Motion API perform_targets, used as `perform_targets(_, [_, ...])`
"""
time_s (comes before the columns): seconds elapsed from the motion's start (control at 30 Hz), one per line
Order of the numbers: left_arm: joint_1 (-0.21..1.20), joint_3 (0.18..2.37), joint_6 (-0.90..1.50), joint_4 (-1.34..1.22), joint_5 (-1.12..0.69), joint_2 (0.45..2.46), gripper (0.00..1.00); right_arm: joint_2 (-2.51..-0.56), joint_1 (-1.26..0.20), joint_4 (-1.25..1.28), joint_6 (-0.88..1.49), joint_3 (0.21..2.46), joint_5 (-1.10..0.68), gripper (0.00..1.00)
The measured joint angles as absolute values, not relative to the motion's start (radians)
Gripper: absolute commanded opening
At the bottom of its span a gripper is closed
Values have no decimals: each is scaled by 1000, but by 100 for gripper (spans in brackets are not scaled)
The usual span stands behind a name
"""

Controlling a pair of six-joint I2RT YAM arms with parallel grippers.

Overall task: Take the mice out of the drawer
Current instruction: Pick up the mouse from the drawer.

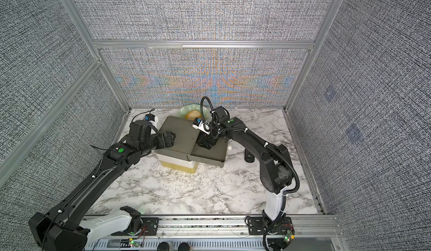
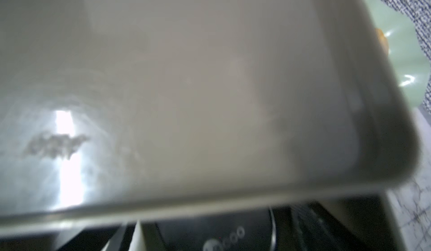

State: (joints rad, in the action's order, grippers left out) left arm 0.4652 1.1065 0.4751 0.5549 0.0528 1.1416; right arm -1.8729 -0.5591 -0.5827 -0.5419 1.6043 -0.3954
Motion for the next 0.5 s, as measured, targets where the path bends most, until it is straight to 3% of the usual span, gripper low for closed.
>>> perform_targets(0.23, [462,1109,475,555,53,1143,99,-1891,-565,-577,-572,1621,-434,92])
perform_targets(0.5, [461,1107,475,555,53,1143,99,-1871,-564,-568,-582,1591,-455,75])
